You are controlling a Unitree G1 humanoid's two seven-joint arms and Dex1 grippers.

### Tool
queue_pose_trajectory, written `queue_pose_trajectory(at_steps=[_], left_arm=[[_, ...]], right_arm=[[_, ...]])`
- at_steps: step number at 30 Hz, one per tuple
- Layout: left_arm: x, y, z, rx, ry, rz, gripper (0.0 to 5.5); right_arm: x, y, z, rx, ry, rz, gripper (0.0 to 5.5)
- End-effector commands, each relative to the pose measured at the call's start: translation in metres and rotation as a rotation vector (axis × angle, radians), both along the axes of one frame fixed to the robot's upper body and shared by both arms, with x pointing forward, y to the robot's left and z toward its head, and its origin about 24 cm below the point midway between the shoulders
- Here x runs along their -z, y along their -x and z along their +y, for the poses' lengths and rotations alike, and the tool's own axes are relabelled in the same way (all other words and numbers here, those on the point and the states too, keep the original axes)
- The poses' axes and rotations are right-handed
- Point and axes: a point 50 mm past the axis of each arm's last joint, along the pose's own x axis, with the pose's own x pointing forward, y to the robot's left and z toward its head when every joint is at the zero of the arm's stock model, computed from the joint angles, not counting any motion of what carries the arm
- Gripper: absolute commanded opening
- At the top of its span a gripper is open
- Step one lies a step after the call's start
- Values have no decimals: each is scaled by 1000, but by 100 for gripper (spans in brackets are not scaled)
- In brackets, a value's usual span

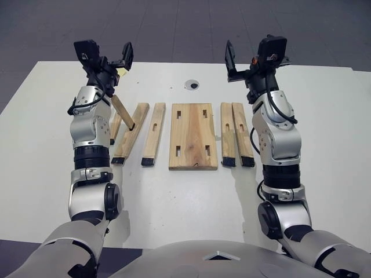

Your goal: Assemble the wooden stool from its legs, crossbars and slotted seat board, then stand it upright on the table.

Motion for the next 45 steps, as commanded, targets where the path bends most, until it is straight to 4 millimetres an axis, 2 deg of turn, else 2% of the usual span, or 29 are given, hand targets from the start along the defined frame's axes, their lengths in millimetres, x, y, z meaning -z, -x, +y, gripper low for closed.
queue_pose_trajectory(at_steps=[1, 3, 5, 7, 9, 10, 11, 15, 17, 19, 21, 25, 30, 36, 45], left_arm=[[-12, -2, 2, 14, -24, -21, 537], [-29, -2, 8, 3, 9, -86, 537], [-55, -2, 18, -18, 53, -170, 537], [-72, -2, 22, -20, 37, -206, 537], [-79, -3, 18, 0, 5, -213, 537], [-75, -3, 14, 20, -5, -193, 537], [-65, -5, 10, 30, -27, -152, 537], [21, -1, 0, 54, -136, 158, 537], [54, 8, -1, 60, -168, 256, 537], [77, 14, 0, 54, -167, 317, 537], [84, 14, 3, 34, -146, 331, 537], [75, 9, 4, 28, -120, 278, 537], [64, 11, 2, 51, -100, 221, 537], [35, 15, 3, 58, -61, 126, 537], [-3, 10, 7, 68, -53, 29, 537]], right_arm=[[2, 1, 0, 3, 1, 10, 540], [1, 1, -1, 4, 3, 7, 540], [0, 1, -2, 9, 5, 2, 540], [-1, 1, -4, 15, 3, -3, 540], [-2, 1, -5, 19, 2, -7, 540], [-2, 1, -5, 20, 1, -9, 540], [-3, 1, -5, 20, 0, -10, 540], [-3, 1, -3, 17, -2, -13, 540], [-3, 0, -4, 18, -2, -10, 540], [-2, 0, -6, 20, -2, -6, 540], [-2, 0, -8, 23, 0, -4, 540], [-2, -1, -9, 22, 5, 0, 540], [-1, -2, -10, 21, 10, 3, 540], [1, -1, -11, 30, 6, 8, 540], [3, -2, -9, 33, -4, 9, 540]])
